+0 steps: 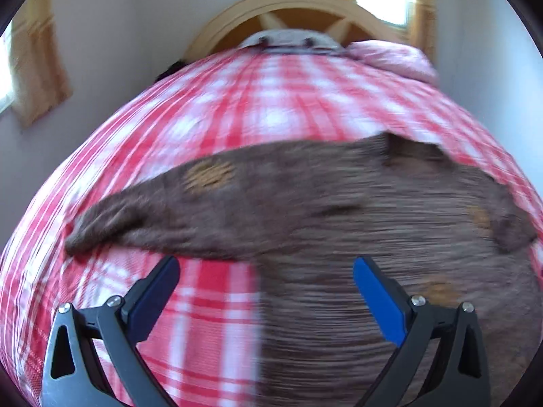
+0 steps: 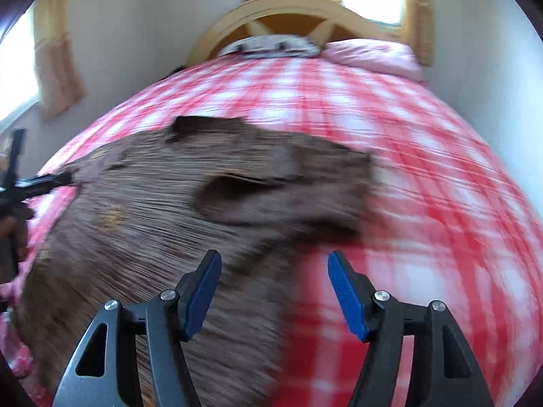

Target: Fold small clothes

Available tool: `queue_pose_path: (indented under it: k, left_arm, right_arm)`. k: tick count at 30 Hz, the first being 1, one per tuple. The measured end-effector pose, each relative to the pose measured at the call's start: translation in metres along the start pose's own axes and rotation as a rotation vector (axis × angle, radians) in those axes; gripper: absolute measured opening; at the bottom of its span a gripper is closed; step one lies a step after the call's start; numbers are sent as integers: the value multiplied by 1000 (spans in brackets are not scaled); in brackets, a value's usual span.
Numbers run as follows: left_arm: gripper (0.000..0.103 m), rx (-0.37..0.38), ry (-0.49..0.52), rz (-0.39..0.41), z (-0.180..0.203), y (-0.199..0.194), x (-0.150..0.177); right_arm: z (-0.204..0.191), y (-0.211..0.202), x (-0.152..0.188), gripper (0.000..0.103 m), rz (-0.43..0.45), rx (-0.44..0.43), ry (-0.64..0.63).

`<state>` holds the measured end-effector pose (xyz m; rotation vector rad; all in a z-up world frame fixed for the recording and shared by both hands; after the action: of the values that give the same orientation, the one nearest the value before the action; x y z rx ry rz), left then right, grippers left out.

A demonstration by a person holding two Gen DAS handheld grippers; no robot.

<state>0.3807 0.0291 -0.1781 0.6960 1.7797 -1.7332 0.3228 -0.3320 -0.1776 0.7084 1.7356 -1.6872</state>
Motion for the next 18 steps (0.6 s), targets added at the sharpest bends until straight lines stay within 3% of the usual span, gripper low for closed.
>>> queue_pose_path:
  k: [2, 5, 9, 13, 18]
  left_arm:
    - [103, 54, 96, 5, 46, -11, -6]
    - [103, 117, 198, 8, 108, -18, -9]
    - [103, 172, 253, -23, 166, -11, -14]
    - [85, 194, 281, -68, 214, 12, -19]
    - [75, 268, 274, -134, 257, 21, -11]
  right_arm:
    - [21, -9, 11, 66, 12, 60, 43]
    - [38, -17, 30, 66, 32, 74, 98]
    - [42, -18, 42, 66, 65, 119, 76]
    - [41, -19, 47, 66, 79, 149, 50]
    - [36, -27, 43, 66, 130, 155, 21]
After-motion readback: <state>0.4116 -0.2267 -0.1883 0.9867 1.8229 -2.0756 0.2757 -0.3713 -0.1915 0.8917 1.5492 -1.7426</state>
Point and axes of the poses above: each gripper's, at about its wrist camera, not at the fingertips, and y roughly the way its jaws point, z to its right, x to its underside, the point moved 8 cm from there along y, roughly the way its jaws point
